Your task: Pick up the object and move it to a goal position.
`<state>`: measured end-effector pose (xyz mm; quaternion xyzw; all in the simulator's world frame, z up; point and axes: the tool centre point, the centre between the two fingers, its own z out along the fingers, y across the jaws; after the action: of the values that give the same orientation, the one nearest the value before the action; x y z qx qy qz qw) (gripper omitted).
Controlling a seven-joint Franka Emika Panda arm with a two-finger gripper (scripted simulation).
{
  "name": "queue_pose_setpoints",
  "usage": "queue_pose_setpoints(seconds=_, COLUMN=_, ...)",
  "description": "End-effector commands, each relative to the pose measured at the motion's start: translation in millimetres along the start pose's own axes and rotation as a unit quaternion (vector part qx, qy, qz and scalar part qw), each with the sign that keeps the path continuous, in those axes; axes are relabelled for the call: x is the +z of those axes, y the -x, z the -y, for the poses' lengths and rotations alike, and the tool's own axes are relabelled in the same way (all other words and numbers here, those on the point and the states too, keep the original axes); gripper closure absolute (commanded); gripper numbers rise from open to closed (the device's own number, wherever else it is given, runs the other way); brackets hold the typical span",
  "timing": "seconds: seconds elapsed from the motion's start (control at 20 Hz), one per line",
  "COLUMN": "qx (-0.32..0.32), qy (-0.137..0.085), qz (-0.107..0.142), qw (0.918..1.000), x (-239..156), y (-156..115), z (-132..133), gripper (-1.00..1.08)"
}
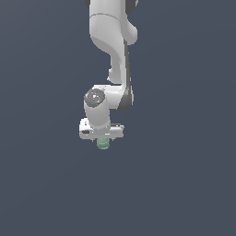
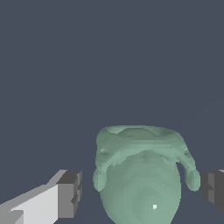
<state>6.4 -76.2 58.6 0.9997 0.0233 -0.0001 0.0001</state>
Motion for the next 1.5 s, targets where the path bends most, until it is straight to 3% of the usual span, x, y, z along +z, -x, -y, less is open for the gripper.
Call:
queue_pose_setpoints(seconds=0.0, qx=0.000, qy=0.000, qz=0.000, qw=1.0000, x=11, y=0, z=0, gripper=-0.92)
queue_pose_setpoints(seconds=0.25, qx=0.000, qy=0.000, qz=0.000, qw=1.0000, x=19, y=-1, z=0, gripper=-0.92)
queue_pose_setpoints(seconds=0.3, qx=0.000, qy=0.000, qz=0.000, qw=1.0000, x=19, y=-1, z=0, gripper=1.08)
queue_pose_setpoints(seconds=1.0, qx=0.000, qy=0.000, qz=0.000, qw=1.0000, x=15, y=0, z=-1, gripper=1.08)
queue_pose_setpoints(seconds=1.45, qx=0.000, qy=0.000, qz=0.000, qw=1.0000, x=-21, y=12, z=-3, gripper=1.08)
